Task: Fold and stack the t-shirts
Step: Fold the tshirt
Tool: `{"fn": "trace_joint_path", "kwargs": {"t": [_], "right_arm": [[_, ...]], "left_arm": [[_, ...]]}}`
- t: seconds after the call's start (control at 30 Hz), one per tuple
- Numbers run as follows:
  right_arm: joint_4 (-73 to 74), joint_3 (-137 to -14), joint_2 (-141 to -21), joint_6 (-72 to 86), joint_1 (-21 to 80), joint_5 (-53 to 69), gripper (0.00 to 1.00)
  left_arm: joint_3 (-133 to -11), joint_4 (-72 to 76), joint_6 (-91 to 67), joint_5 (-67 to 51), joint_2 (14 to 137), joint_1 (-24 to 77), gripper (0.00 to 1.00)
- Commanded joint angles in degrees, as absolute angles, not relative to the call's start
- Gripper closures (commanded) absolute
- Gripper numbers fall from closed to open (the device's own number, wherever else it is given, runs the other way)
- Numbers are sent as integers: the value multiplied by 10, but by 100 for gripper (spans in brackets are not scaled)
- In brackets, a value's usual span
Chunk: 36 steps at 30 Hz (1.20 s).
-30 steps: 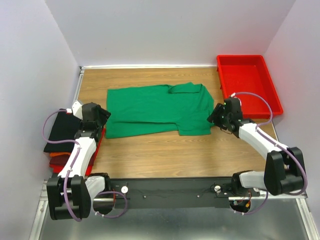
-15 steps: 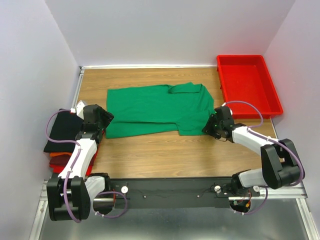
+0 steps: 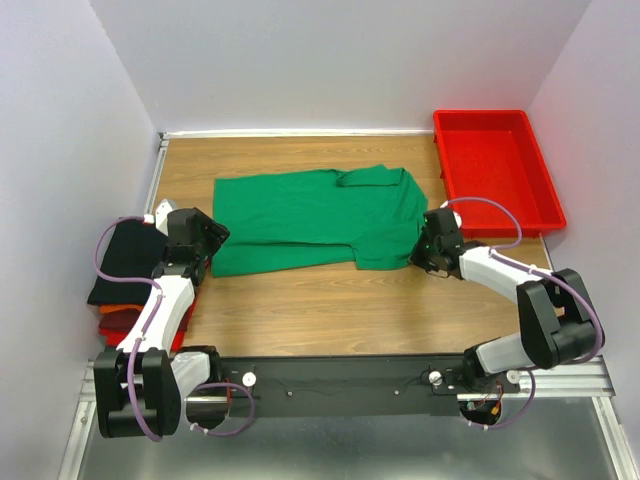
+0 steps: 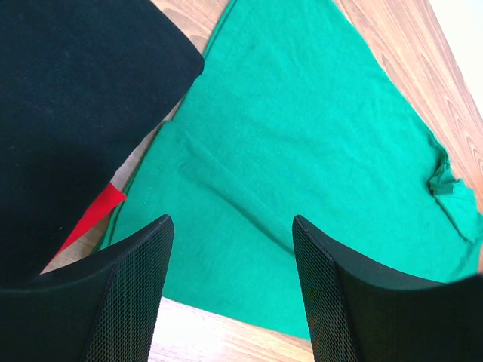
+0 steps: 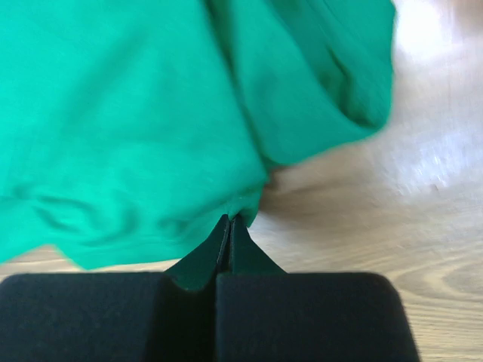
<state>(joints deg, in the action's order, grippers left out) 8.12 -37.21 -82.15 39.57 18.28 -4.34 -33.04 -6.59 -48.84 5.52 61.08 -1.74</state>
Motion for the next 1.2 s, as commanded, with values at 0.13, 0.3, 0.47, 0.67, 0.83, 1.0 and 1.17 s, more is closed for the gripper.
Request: {"fn": "trace_joint_path", "kwargs": {"t": [0.13,0.3,0.47,0.67,0.83,1.0,1.17], "right_arm": [[109,-504,-828,384,185,-40,100],[108,-615,-906,374,185,-47,100],[109,-692,-989,367,185,-47,99],[109,-776,-1075,365,185,-43,100],[108,-813,-1112,367,184,-51,100],[109,-838,-1137,367,183,-48,99],[108,-854,-1154,364,179,-51,72]], "left_arm": [[-337,-53,-475,47,620,-15,28],[-334,-48,-473,48,624,-15,29],[-330,-47,-468,52,627,-14,29],[-323,-42,-470,50,631,-14,29],[-319,-43,-470,51,629,-13,30],[-318,-42,-468,52,628,-14,29],[-314,-42,-471,48,628,-14,30]]}}
